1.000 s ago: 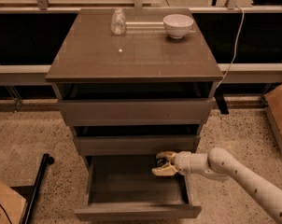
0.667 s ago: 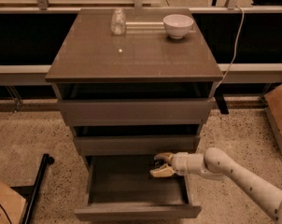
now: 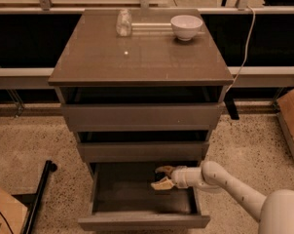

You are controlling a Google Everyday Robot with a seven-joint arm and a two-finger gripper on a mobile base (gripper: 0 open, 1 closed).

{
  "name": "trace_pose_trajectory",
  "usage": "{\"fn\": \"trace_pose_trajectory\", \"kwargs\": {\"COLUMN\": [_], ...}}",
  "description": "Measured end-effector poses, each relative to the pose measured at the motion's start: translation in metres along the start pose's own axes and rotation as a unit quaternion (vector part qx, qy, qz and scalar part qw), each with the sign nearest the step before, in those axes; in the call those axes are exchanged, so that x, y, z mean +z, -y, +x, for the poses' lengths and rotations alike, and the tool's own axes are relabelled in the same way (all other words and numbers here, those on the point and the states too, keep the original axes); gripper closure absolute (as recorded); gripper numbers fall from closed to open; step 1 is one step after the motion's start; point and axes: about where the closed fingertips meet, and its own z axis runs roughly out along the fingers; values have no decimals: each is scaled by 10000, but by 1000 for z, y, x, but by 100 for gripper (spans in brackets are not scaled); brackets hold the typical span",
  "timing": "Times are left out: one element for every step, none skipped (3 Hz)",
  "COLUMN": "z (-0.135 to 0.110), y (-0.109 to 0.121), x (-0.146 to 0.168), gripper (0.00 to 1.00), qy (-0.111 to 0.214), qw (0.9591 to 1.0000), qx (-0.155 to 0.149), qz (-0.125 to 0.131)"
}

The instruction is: Place rxbar chocolate into bottom drawer

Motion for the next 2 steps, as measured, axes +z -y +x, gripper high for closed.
{"fn": "trace_pose_trajectory", "kwargs": {"z": [25, 52], "y": [8, 10], "x": [13, 26], "gripper": [100, 100], "qy": [43, 22], "qw": [9999, 9992], "qx": [155, 410], "qz": [61, 21]}}
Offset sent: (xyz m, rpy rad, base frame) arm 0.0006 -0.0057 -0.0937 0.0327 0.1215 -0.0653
